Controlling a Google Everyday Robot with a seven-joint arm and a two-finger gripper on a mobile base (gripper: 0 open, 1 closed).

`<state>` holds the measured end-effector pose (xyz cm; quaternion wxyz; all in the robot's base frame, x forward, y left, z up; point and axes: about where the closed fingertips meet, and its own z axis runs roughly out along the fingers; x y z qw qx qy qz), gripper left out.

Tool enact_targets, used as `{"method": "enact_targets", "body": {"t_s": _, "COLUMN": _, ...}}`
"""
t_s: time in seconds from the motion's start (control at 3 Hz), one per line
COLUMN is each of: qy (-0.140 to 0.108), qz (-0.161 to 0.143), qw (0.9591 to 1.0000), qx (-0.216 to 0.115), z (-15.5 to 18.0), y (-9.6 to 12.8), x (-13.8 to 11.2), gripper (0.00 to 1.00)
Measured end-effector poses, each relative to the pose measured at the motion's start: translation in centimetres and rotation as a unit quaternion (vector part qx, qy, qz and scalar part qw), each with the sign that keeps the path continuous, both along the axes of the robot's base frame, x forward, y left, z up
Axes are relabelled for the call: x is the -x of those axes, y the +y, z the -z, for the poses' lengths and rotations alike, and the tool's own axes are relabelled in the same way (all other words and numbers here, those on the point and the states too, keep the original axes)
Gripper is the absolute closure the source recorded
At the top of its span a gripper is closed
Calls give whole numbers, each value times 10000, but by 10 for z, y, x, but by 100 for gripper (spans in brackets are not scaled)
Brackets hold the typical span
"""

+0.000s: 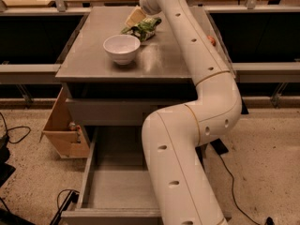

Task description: Place green jalapeno chip bag into middle drawer

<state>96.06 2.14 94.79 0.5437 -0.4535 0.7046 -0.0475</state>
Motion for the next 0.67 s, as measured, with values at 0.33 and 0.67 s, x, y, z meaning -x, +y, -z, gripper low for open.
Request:
{"method": "enact_targets", "body": {"t_s": 0.33, "qy": 648, "qz": 549, "qw": 9963, "qx": -89, "z": 31, "y": -9, "x": -1, "gripper": 0}}
{"method": "enact_targets", "body": {"t_s": 0.67, "qy": 1017, "qz": 668, "qw": 9920, "qx": -330, "z": 50, "y": -6, "x": 2, "gripper": 0}}
